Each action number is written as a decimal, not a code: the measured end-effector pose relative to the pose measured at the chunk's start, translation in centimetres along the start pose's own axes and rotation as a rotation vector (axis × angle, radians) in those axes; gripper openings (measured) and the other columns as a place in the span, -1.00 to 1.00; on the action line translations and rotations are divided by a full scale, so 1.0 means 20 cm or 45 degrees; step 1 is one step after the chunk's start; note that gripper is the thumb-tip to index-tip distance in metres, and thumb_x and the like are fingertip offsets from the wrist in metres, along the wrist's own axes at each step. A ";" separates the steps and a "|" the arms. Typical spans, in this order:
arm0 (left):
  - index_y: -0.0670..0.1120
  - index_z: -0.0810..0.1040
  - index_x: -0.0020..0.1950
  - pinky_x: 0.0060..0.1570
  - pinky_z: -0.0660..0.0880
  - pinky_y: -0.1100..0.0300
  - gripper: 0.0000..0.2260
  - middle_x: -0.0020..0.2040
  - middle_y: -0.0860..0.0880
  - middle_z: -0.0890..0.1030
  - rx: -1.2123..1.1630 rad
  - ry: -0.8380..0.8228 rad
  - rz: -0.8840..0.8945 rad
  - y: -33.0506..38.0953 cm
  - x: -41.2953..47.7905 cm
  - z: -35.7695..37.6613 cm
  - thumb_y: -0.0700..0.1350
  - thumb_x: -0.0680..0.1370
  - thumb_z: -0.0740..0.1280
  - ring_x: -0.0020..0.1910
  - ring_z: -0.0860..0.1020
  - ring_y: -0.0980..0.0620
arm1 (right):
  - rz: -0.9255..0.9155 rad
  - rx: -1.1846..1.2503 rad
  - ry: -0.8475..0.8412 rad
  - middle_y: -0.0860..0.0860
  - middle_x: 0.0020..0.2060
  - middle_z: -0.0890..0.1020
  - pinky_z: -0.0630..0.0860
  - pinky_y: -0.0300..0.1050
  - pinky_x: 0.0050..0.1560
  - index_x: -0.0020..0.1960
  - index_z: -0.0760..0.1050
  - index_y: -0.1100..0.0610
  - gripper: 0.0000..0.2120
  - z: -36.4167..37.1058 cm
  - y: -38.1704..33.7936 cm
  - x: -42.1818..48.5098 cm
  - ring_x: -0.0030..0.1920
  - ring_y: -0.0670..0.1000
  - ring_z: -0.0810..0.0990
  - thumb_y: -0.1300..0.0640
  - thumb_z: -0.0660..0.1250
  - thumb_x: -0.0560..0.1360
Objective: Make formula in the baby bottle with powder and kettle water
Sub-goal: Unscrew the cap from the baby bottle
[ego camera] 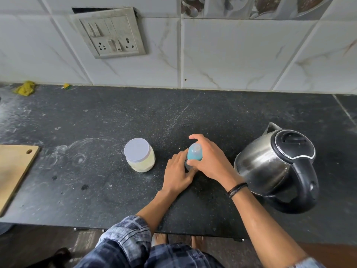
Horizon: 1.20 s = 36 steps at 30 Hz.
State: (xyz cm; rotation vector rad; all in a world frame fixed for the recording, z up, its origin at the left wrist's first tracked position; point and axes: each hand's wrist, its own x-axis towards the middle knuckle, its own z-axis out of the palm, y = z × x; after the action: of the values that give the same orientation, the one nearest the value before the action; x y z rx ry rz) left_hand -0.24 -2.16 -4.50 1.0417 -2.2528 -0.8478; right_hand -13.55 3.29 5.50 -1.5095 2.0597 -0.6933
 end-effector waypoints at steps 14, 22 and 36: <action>0.02 0.42 0.41 0.06 0.43 0.02 -0.52 0.15 0.07 0.58 0.011 -0.002 -0.005 0.00 0.00 0.00 0.20 0.55 0.21 0.01 0.48 0.07 | -0.070 0.016 -0.038 -0.10 0.37 0.45 0.42 -0.16 0.30 0.51 0.27 -0.14 -0.25 0.00 0.00 0.01 0.36 -0.04 0.42 0.27 0.50 0.46; 0.01 0.43 0.42 0.07 0.43 0.03 -0.50 0.13 0.07 0.58 -0.007 -0.001 -0.001 0.00 0.00 0.01 0.21 0.55 0.22 0.01 0.48 0.06 | -0.066 0.005 0.006 -0.09 0.34 0.48 0.46 -0.13 0.29 0.48 0.34 -0.10 -0.35 0.01 0.00 0.00 0.33 -0.04 0.45 0.22 0.49 0.50; 0.03 0.42 0.42 0.10 0.43 0.00 -0.52 0.17 0.08 0.58 -0.023 0.003 -0.014 0.00 0.00 0.01 0.18 0.54 0.22 0.04 0.49 0.08 | -0.069 -0.081 0.062 -0.09 0.32 0.44 0.51 -0.05 0.23 0.45 0.37 -0.08 -0.35 0.00 -0.02 -0.02 0.28 -0.03 0.42 0.12 0.55 0.45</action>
State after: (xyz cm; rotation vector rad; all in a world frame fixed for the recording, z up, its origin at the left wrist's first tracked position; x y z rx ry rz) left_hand -0.31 -2.04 -4.63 1.0472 -2.2354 -0.8698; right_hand -13.18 3.55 5.77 -1.6037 2.1021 -0.6977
